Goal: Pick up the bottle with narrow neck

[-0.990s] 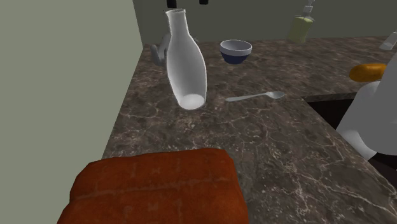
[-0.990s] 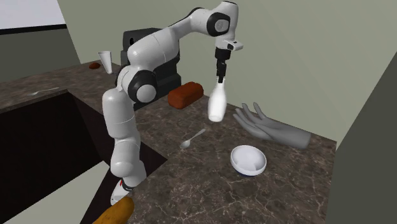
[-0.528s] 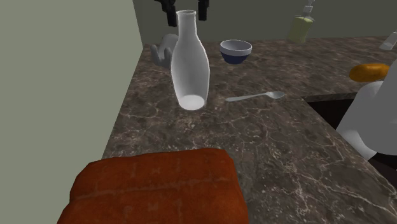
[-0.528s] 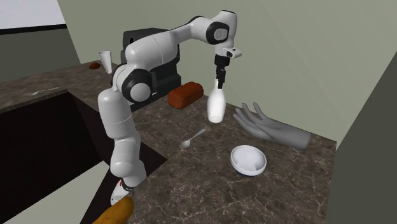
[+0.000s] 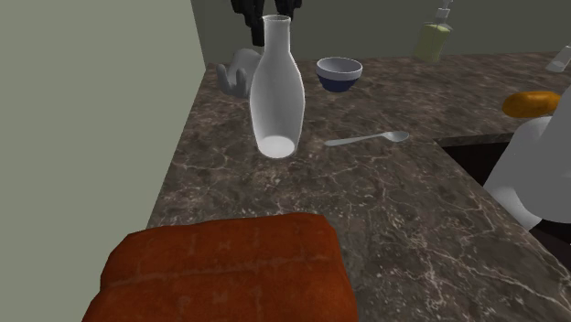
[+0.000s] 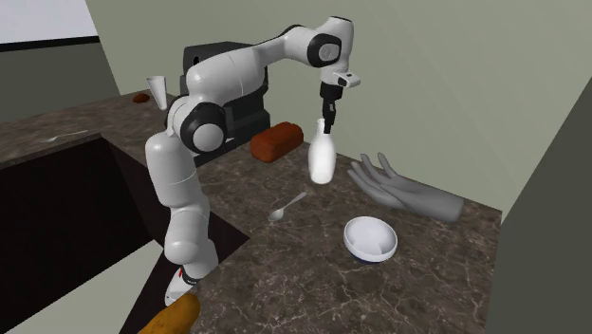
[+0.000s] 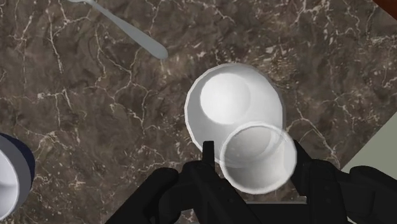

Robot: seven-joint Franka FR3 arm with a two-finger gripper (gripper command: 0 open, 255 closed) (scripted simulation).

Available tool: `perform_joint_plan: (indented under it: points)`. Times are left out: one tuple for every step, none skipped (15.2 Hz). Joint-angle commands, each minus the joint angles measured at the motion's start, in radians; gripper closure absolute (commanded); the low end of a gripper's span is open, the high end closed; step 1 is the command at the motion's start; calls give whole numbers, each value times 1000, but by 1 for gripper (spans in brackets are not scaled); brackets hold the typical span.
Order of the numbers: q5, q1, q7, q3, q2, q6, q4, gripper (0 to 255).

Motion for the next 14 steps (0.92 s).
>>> perform_joint_plan:
  points:
    - [0, 0, 0, 0, 0, 0, 0, 255]
    - [0, 0, 0, 0, 0, 0, -1, 255]
    - [0, 0, 0, 0, 1, 0, 0, 255]
    - [-3, 2, 3, 1, 9, -16, 23, 255]
    - [-6, 3, 6, 3, 18, -32, 48, 255]
    - [-10, 5, 9, 5, 27, -49, 74, 255]
    - [-13, 7, 13, 6, 37, -66, 100, 255]
    - [-17, 10, 16, 8, 47, -84, 127, 255]
    - [-22, 13, 20, 10, 59, -102, 155, 255]
    - [-27, 16, 24, 12, 70, -120, 185, 255]
    - [-32, 19, 28, 14, 83, -139, 215, 255]
    - [-37, 23, 33, 16, 96, -159, 248, 255]
    - [-43, 28, 37, 19, 111, -179, 282, 255]
    - [-50, 33, 42, 21, 127, -200, 317, 255]
